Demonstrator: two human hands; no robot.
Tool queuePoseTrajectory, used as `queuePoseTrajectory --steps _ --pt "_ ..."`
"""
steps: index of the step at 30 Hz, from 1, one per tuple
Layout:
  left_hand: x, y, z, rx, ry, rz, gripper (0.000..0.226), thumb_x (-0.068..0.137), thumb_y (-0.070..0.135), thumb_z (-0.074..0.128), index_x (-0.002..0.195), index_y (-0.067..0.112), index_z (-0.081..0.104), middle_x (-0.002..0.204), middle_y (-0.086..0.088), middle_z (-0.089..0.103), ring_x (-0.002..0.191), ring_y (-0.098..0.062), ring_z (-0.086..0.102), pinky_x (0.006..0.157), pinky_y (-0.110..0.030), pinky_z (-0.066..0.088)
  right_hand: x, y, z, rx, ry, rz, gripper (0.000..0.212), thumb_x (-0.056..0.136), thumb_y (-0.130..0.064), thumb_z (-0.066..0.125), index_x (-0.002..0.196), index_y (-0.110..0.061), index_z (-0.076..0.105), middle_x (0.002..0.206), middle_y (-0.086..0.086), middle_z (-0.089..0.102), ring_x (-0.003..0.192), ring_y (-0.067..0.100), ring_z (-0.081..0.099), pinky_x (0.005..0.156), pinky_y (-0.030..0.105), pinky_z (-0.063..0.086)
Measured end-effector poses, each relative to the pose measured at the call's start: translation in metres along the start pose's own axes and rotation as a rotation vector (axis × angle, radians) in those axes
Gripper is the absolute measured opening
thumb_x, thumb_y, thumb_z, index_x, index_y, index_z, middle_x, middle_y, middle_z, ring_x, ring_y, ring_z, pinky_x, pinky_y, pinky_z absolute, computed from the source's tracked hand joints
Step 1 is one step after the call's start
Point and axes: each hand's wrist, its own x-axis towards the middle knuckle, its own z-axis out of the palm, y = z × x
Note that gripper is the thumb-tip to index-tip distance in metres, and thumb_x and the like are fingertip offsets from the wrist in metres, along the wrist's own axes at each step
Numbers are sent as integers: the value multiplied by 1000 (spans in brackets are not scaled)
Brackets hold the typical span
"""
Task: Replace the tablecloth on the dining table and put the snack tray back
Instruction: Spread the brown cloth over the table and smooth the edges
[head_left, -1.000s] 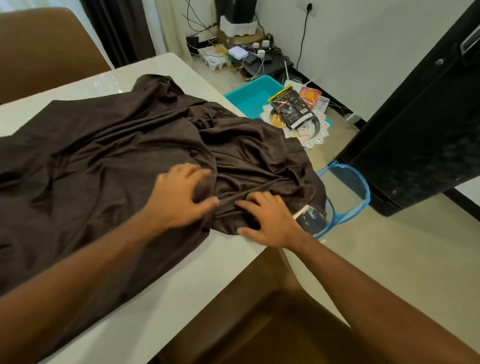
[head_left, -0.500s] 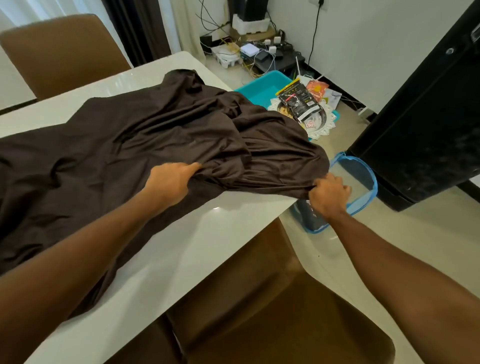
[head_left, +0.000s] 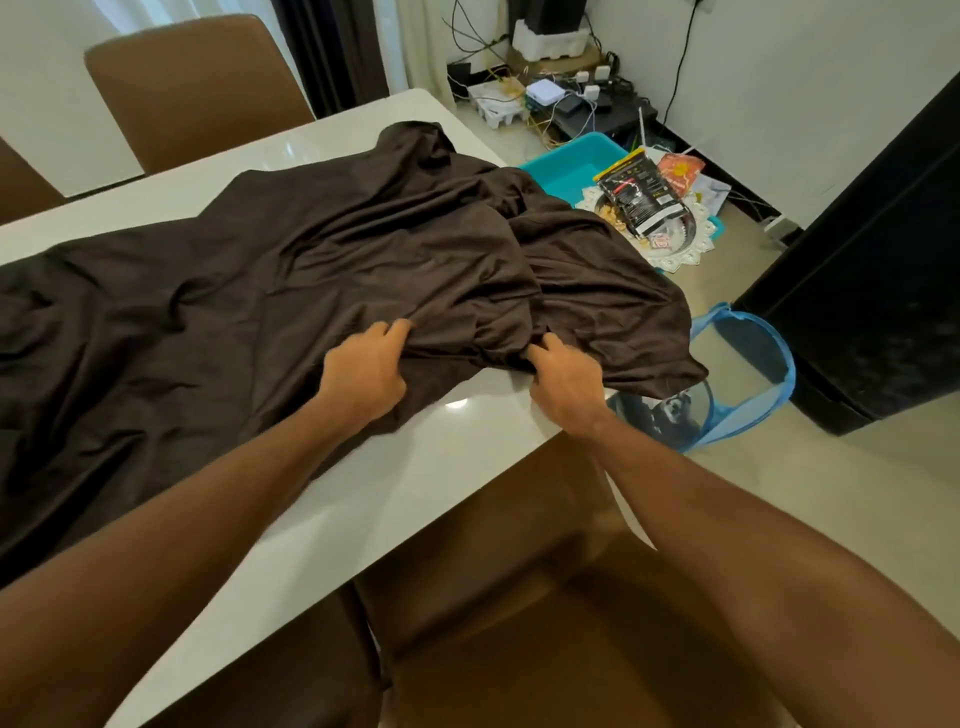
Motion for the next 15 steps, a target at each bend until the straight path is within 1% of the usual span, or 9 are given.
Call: queuePoseTrajectory --steps 2,4,5,7,9,12,14,15 --pt "10 -14 -13 -50 103 8 55 78 10 55 132 18 55 120 -12 61 108 -40 59 84 -47 53 9 5 -5 -49 33 -17 16 92 -13 58 98 -14 72 99 7 58 85 27 48 65 36 37" --pt "21 -27 -32 -23 182 17 51 77 5 55 127 15 59 116 -13 61 107 -40 58 82 -48 52 15 6 -11 -81 59 -64 17 88 -13 57 83 -14 74 87 2 50 80 24 35 63 37 30" --pt "26 -34 -42 9 214 24 50 77 3 55 125 15 60 114 -13 62 105 -41 58 79 -49 52 15 8 -14 -83 87 -98 19 85 -14 56 77 -14 73 84 -1 43 78 23 32 62 37 28" --pt "35 -52 -62 65 290 27 46 77 -1 57 120 13 64 110 -14 63 100 -43 58 75 -50 53 16 20 -18 -80 157 -123 23 81 -16 53 69 -15 72 82 -4 35 76 24 35 61 37 29" --pt "41 -73 -80 70 341 -26 44 79 -3 58 120 13 65 109 -15 65 100 -44 56 75 -51 51 12 41 -19 -109 171 -49 23 82 -16 53 70 -14 72 84 -2 38 78 26 39 64 37 32" --pt "41 -92 -88 85 351 -49 42 84 -1 57 122 14 65 111 -14 66 101 -43 54 80 -52 48 -5 71 -18 -121 147 193 20 82 -18 56 76 -10 73 92 9 52 88 34 48 72 43 39" --pt "38 -98 -85 74 398 -78 45 85 1 55 126 16 63 115 -13 67 104 -42 52 84 -51 44 -12 77 -15 -153 92 311 15 85 -16 62 80 -12 75 100 11 53 97 36 47 82 46 40" --pt "37 -97 -82 49 435 -100 48 85 1 53 130 17 60 119 -13 66 107 -41 50 85 -50 41 -13 75 -15 -141 113 333 13 86 -16 63 80 -13 75 100 11 52 98 36 46 83 46 40"
